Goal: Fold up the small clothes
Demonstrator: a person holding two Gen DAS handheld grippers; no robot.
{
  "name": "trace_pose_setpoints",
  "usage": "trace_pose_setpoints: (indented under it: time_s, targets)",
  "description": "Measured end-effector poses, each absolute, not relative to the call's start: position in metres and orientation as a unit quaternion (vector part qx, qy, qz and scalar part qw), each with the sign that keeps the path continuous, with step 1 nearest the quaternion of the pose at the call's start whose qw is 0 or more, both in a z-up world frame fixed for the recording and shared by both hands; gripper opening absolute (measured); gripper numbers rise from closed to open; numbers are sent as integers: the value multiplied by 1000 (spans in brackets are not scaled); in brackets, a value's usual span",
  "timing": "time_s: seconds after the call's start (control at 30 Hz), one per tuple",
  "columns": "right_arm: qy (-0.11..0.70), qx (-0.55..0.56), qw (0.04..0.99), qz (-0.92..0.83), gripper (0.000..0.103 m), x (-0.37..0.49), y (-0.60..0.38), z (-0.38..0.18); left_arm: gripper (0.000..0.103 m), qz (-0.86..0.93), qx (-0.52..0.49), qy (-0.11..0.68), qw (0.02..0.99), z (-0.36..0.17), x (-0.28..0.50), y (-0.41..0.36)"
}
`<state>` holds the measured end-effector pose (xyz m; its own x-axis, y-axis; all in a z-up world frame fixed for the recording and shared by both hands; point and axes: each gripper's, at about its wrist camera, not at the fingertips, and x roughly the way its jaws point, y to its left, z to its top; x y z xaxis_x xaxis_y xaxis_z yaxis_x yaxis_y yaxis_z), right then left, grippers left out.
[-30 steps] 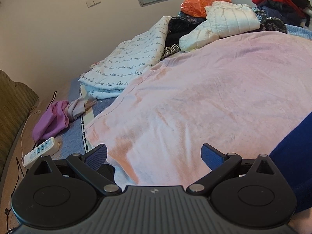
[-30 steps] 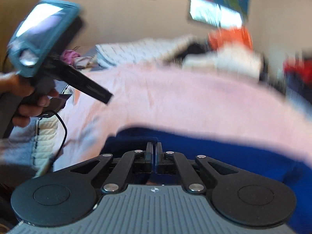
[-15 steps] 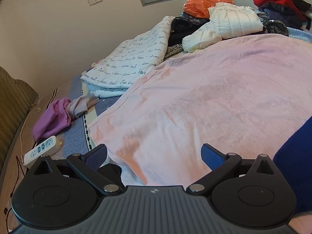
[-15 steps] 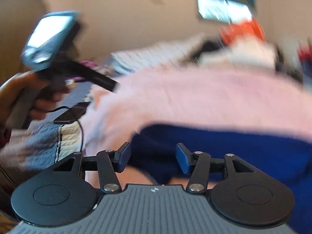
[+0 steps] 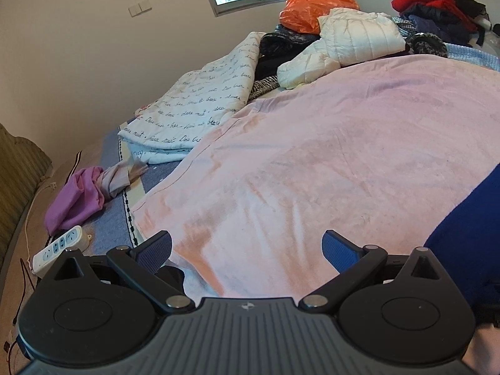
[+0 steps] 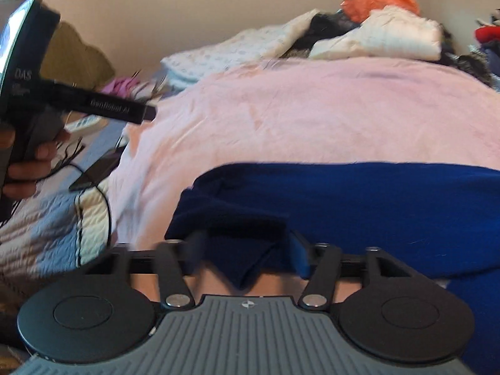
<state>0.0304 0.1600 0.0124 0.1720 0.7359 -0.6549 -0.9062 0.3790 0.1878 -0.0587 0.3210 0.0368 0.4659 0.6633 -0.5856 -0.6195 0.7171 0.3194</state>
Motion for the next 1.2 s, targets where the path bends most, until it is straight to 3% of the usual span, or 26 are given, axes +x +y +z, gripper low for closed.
trace_pose_setpoints:
  time_s: [0.1,0.2,0.27,0.3,0.33,0.37,0.4,0.47,0.57,0.73,0.93,1.2]
  targets:
    - [287,-188,762,549,10,12,176,26,103,385,35,346,855,41,-59,318]
    - [103,-282,763,573,12,-40,186,49,103,404,7,332,852,50,-64,331]
    - [-2,-273,725,632,30,-64,181,59,103,409,-17,331,851,53,-68,341]
    - [-25,-269,718,642,60,-72,179,62,103,409,-24,332,850,53,-70,344]
    - [-31,-267,724,635,72,-75,180,62,103,409,-29,334,849,53,-72,347]
    - [-20,-264,733,626,80,-71,179,62,103,410,-29,335,848,52,-73,348]
    - [12,-258,742,619,72,-62,180,60,103,412,-29,335,847,51,-74,349]
    - [96,-236,764,593,66,-37,179,55,103,405,-24,339,849,49,-74,346]
    - [216,-227,752,580,68,-17,179,39,103,387,-8,347,855,46,-70,338]
    - [209,-300,712,599,65,-51,190,3,103,280,23,362,889,43,-65,313]
    - [233,-279,714,598,77,-50,184,-3,103,136,83,380,911,26,-62,271]
    - [223,-279,722,593,78,-53,173,0,103,245,242,389,854,-17,-37,266]
